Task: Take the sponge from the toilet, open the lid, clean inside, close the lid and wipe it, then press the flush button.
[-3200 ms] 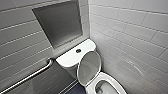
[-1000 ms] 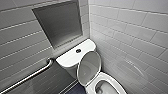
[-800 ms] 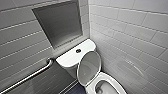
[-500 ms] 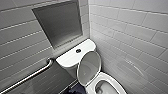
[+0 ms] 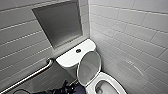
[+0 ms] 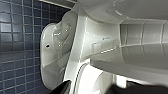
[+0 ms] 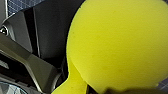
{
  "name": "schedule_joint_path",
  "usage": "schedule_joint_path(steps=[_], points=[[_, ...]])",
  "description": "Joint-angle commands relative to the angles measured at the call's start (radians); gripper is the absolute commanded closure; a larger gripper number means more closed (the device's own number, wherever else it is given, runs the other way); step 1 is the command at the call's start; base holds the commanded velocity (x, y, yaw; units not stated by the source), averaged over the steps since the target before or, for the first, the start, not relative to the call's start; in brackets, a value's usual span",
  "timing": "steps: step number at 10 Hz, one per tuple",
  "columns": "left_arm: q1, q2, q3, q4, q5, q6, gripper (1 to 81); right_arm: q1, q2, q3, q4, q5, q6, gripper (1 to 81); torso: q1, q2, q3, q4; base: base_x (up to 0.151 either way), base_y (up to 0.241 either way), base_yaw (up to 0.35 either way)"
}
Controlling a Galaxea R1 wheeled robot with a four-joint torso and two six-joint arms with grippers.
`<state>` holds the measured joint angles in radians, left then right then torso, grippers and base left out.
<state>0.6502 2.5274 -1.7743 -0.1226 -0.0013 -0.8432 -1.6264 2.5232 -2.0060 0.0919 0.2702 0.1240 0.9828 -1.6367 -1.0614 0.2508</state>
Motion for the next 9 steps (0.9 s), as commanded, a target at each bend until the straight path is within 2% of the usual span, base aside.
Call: schedule_joint_path(steps=[1, 9], points=[[-0.138, -0.028, 0.018, -0.009, 0.023, -0.027, 1.0, -0.024, -0.010, 0.021, -0.018, -0.074, 0.000, 81.1, 0.000, 0.000, 0.000, 0.000, 0.000, 0.000, 0.000], [-0.169, 0.076, 0.007, 0.004, 0.035, -0.024, 1.0, -0.022, -0.005, 0.010, -0.017, -0.074, 0.000, 81.1, 0.000, 0.000, 0.000, 0.000, 0.000, 0.000, 0.000]])
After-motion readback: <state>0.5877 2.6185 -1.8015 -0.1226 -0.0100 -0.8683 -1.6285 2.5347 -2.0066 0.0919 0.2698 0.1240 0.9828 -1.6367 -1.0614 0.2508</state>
